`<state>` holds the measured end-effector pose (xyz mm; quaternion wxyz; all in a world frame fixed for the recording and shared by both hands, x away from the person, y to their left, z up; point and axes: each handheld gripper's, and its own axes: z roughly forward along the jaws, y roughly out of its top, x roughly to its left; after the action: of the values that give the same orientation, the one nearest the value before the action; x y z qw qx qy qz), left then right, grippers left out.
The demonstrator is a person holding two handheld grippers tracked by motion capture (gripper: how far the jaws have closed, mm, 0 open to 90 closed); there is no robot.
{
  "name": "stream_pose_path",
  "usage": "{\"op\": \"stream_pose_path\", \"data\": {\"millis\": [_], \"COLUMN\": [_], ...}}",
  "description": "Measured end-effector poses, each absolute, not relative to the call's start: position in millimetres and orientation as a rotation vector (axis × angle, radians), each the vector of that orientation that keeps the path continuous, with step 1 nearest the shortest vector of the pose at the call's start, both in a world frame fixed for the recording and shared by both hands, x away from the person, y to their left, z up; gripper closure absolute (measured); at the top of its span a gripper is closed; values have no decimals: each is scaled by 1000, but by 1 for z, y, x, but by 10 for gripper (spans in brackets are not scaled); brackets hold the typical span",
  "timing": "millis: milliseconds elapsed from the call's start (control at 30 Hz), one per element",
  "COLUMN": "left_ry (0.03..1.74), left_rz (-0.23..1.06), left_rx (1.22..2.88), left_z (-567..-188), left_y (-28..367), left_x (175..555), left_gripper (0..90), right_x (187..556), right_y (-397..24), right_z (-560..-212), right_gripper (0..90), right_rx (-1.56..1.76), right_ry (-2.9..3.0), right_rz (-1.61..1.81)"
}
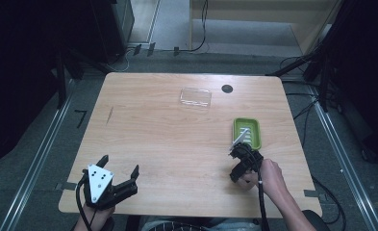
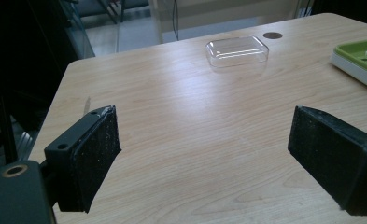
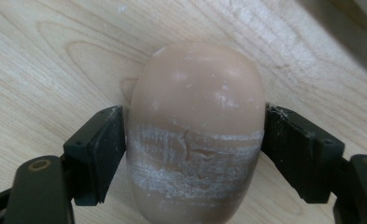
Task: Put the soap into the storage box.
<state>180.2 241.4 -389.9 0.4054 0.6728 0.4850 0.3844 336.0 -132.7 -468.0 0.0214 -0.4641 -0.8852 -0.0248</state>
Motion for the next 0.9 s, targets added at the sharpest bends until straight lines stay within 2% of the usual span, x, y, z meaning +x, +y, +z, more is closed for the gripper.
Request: {"op": "stream_pose_path", "data": {"millis": [267, 900], "left_ry": [1224, 1224], "left_rz": [972, 977], "left_rx": [1701, 1712], "left_z": [-390, -390], "left_y": [241, 240], "left_x": [180, 181], "left_gripper": [97, 97], "right_x": [335, 334], "right_y": [-132, -129], "right_z": [-468, -468], "right_gripper": [264, 269], "right_rx": [-1438, -1456], "right_ry": [-2752, -2767], "right_rz": [-61, -30]}}
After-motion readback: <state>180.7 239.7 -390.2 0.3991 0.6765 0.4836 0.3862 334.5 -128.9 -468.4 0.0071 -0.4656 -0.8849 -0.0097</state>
